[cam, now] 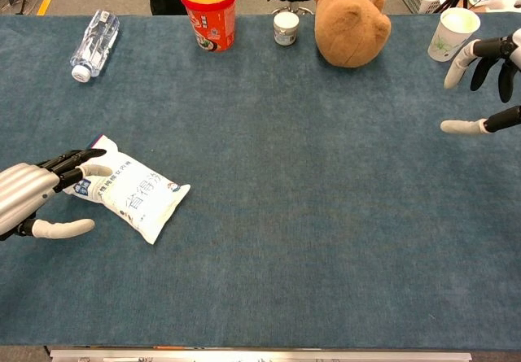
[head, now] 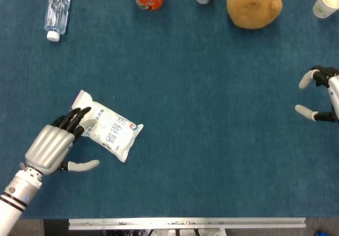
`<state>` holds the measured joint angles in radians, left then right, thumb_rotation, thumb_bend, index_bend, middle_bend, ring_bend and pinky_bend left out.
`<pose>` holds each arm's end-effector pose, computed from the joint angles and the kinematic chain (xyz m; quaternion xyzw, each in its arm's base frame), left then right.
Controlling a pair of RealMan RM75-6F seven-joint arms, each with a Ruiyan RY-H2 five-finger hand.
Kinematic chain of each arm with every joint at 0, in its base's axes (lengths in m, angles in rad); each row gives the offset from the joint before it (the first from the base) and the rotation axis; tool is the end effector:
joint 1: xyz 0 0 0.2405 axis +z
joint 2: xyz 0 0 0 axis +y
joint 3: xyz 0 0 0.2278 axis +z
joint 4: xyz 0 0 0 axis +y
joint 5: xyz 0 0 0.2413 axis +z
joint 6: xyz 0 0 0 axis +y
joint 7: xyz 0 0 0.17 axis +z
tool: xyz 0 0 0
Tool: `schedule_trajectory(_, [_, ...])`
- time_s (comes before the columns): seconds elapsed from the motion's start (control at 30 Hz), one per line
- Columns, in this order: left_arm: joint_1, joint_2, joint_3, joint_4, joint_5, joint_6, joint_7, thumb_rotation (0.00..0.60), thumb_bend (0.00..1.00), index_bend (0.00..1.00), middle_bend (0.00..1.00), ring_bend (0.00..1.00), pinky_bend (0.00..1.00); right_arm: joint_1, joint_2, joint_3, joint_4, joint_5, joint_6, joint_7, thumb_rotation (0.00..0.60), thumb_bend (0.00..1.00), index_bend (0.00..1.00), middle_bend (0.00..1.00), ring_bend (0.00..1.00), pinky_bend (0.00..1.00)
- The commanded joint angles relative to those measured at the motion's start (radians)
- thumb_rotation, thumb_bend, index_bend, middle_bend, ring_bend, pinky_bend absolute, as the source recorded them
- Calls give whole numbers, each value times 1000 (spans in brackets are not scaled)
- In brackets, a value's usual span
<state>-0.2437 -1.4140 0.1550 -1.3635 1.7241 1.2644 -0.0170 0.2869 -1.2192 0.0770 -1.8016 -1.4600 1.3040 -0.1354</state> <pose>-0.2729 0.1846 -0.0271 -0.7619 -0.3953 -0.3420 0.3824 -0.1989 -0.2508 0.0497 0.6447 -0.4169 0.4353 0.4702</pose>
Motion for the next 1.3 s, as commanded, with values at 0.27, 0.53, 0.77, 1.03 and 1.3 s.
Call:
schedule_trajectory(0.27, [-17, -69, -13, 65, 41, 43, 3, 0, 0, 126, 0, 0, 111, -4, -4, -4, 10, 2, -1, 10, 600, 0, 526, 500, 501, 652])
schedule_trajectory(0.53, [-35, -116, 2, 134, 49, 16, -15, 0, 0, 60, 0, 0, 84, -8, -1, -4, 10, 2, 3, 12, 600, 0, 526, 501, 501, 652])
schedule_trajectory(0.77, [-43, -137, 5, 169, 56, 25, -24, 0, 0, 5, 0, 0, 80, -12, 1, -6, 14, 4, 3, 16, 600, 0, 526, 501, 501, 652])
schedule_trajectory(1.03, [-44, -157, 21, 214, 54, 21, -37, 0, 0, 0, 0, 0, 70, -15, 2, -6, 15, 4, 5, 19, 600, 0, 525, 501, 501, 652])
schedule_trajectory(1.3, [-43, -141, 47, 191, 23, -45, 3, 0, 0, 0, 0, 0, 67, -17, 0, -7, 16, 5, 4, 22, 600, 0, 526, 501, 501, 652])
